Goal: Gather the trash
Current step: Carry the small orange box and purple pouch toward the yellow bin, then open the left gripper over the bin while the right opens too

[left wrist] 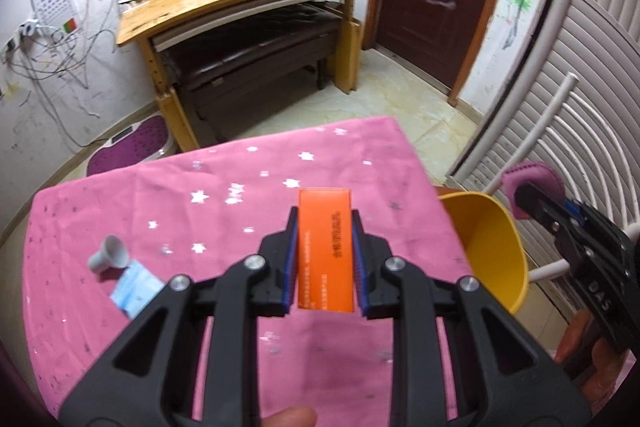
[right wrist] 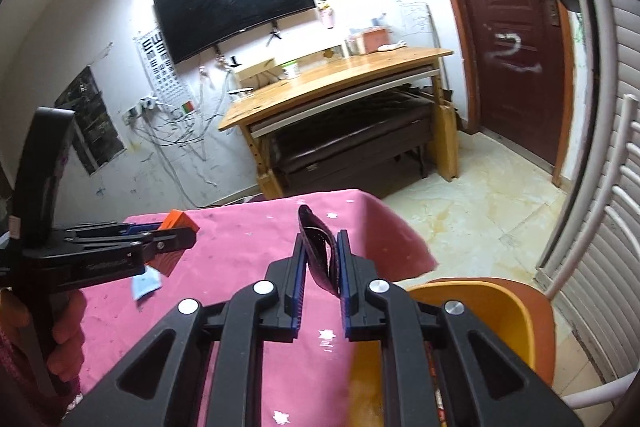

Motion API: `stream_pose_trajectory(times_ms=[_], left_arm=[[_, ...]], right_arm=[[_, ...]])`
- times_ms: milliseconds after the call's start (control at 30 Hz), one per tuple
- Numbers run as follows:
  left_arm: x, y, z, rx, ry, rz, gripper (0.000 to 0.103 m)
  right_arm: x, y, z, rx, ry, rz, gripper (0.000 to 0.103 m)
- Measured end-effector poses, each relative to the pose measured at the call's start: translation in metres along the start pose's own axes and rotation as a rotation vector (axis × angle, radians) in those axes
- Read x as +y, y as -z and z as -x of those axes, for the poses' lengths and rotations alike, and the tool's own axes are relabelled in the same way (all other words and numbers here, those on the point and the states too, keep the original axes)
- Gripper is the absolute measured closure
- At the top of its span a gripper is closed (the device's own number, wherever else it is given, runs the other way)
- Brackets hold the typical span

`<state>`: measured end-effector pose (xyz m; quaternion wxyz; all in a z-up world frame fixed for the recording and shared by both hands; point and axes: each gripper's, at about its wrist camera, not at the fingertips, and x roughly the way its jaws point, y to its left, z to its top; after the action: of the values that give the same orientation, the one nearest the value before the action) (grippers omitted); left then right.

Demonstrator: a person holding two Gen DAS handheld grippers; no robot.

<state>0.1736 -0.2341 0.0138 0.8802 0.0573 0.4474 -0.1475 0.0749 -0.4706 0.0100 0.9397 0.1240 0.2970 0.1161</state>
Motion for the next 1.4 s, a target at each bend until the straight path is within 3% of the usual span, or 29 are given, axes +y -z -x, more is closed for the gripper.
stream_pose_trajectory(times_ms=[467, 833, 967, 1033, 1067, 1100, 1133, 1233, 1400], left_arm=[[-0.088, 0.002, -0.016, 0.024, 0.153, -0.106, 0.081], [-0.121, -0.001, -0.037, 0.050, 0.231, -0.109, 0.082], [-0.129, 0.001, -0.041, 0.049, 0.230, -0.128, 0.082], [-0.131, 0.003, -0.044, 0.051, 0.231, -0.137, 0.081], [-0.132, 0.004, -0.046, 0.055, 0.233, -0.137, 0.081], [-0.133, 0.004, -0.047, 0.059, 0.236, -0.136, 0.080], [-0.134, 0.005, -0.050, 0.066, 0.242, -0.135, 0.068], [-0.134, 0.005, -0.050, 0.047, 0.230, -0.136, 0.045], [-0.131, 0.004, -0.049, 0.038, 0.215, -0.133, 0.041]], right_arm=[[-0.060, 0.014, 0.012, 0.058, 0.138, -0.023, 0.095], [-0.079, 0.027, -0.007, 0.141, 0.194, -0.035, 0.091], [-0.082, 0.029, -0.006, 0.149, 0.210, -0.041, 0.087], [-0.082, 0.029, -0.007, 0.157, 0.224, -0.041, 0.079], [-0.083, 0.029, -0.006, 0.156, 0.229, -0.046, 0.068], [-0.084, 0.029, -0.005, 0.151, 0.228, -0.051, 0.057], [-0.085, 0.028, -0.004, 0.144, 0.223, -0.056, 0.054], [-0.090, 0.026, 0.003, 0.111, 0.224, -0.084, 0.052], [-0.095, 0.026, 0.008, 0.106, 0.223, -0.096, 0.051]])
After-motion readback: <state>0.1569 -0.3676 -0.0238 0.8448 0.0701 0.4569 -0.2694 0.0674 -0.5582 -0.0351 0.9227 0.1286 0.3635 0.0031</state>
